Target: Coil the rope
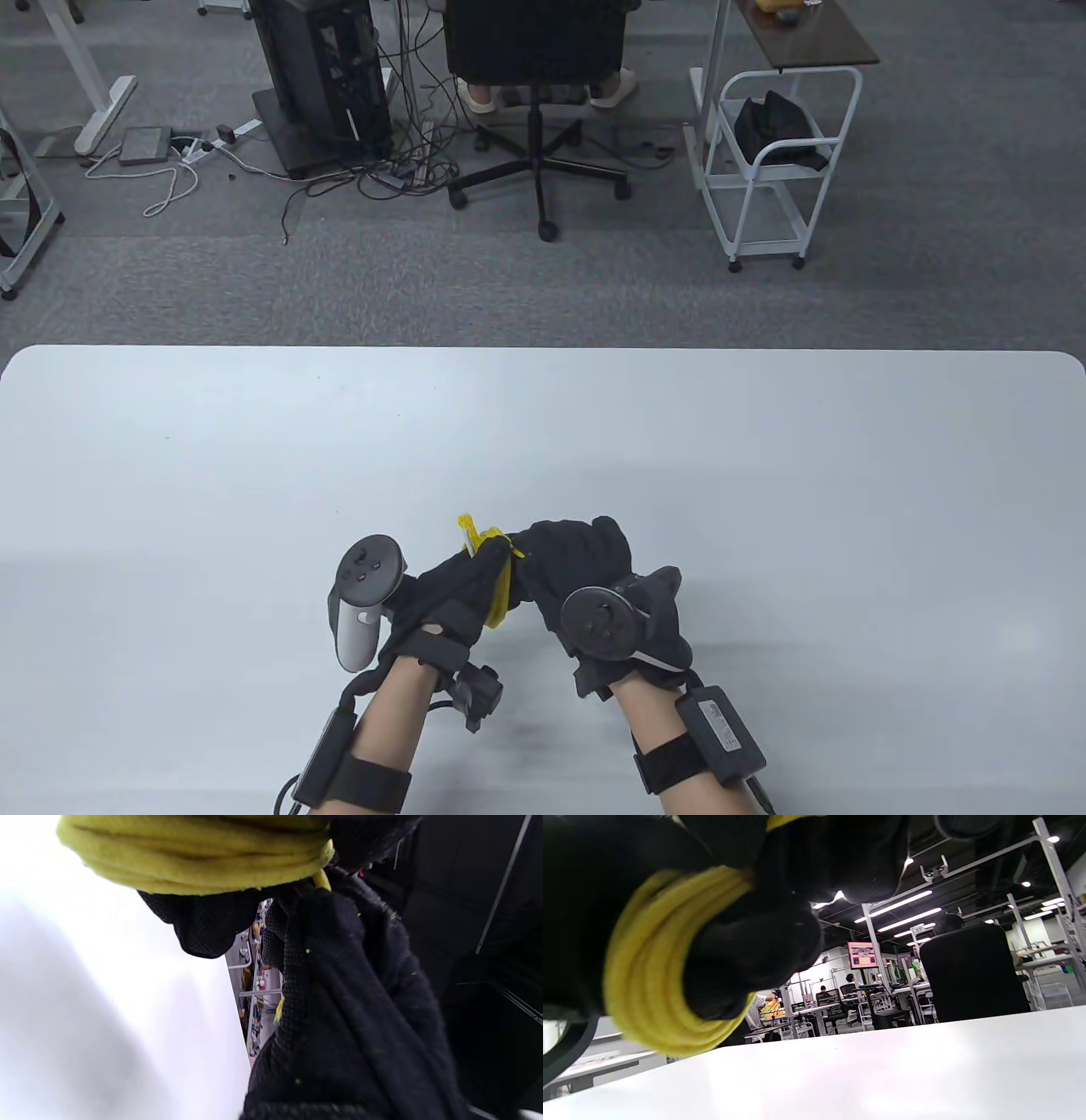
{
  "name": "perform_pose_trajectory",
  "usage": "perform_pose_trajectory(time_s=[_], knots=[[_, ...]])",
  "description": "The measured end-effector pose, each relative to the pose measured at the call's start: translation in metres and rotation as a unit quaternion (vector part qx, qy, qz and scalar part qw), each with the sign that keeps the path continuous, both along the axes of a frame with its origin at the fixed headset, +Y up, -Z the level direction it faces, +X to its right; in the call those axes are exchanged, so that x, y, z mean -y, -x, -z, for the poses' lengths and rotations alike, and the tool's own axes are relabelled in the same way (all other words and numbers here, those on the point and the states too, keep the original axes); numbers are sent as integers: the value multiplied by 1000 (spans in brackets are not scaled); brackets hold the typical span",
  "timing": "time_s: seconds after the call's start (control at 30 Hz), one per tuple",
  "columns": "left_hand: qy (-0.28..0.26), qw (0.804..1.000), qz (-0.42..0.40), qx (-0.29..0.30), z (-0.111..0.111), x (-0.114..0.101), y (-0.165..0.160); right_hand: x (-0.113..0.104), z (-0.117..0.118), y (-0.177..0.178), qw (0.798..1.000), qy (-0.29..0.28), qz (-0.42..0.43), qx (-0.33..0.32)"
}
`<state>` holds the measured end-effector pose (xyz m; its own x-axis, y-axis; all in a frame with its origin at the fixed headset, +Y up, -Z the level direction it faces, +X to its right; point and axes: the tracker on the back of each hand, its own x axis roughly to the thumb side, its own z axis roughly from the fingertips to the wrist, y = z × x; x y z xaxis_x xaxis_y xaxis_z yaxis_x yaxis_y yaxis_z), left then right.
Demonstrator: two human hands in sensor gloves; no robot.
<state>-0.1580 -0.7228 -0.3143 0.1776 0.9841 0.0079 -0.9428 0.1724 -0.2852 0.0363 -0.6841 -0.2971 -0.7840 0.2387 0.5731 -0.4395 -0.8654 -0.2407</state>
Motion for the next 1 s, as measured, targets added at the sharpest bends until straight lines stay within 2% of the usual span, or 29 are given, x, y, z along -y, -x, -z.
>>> perform_pose_trajectory(time_s=[0.13,0.27,0.4,0.53,0.63,0.7,0.8,0.9,0.97,1.0], knots=[[-3,1000,8,-22,0,1,5,4,-3,4,999,-22,-46,-14],[3,999,-7,-36,2,1,11,6,-1,4,997,13,-54,-58],[-17,998,36,-49,2,-1,14,10,3,4,989,51,-100,-98],[-51,993,86,-58,2,-8,14,11,8,-4,987,73,-82,-117],[-114,978,157,-75,-1,-16,12,12,14,-14,989,86,-74,-91],[-157,961,212,-86,-4,-21,8,14,19,-23,989,99,-93,-55],[-208,931,287,-87,-8,-24,1,21,27,-35,980,157,-123,-17],[-271,871,403,-73,-12,-25,-12,29,34,-45,964,231,-129,4],[-311,815,487,-48,-15,-22,-23,31,37,-49,958,266,-112,5],[-329,780,531,-32,-17,-20,-29,31,37,-51,957,277,-89,2]])
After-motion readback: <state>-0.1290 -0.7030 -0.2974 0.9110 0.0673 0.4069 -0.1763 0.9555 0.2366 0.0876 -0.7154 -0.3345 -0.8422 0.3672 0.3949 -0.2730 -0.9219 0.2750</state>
